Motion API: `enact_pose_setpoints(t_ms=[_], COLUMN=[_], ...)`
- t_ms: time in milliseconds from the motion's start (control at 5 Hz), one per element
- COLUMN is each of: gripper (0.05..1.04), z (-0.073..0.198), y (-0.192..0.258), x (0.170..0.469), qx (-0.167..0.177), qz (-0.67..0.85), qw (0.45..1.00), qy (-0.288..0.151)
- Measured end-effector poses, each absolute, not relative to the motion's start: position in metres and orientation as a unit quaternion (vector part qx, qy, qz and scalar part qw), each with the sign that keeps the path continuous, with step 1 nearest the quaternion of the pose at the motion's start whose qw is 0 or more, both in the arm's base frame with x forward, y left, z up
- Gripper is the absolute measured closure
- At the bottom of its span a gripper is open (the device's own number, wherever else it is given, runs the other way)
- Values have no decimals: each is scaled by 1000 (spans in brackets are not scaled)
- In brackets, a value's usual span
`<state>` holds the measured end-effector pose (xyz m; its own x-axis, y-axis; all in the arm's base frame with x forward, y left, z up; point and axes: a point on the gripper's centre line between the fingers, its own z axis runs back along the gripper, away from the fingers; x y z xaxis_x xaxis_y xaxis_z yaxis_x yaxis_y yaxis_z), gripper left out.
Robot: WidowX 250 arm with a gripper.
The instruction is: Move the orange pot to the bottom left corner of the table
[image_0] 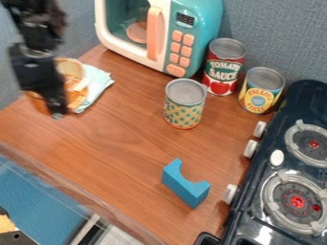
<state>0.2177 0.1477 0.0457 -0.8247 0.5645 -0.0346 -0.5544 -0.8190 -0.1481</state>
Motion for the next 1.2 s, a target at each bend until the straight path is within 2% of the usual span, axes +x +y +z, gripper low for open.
enact_pose_setpoints(t_ms=[200,400,600,1000,1200], gripper=[1010,1010,1010,982,804], z=[32,24,10,-13,-18], y=[179,193,190,179,180], x=[204,193,187,193,198], qx=[-11,12,27,23,32], qz=[969,972,969,963,957], qw=[241,224,236,266,287], qy=[-58,-72,-61,-26,2])
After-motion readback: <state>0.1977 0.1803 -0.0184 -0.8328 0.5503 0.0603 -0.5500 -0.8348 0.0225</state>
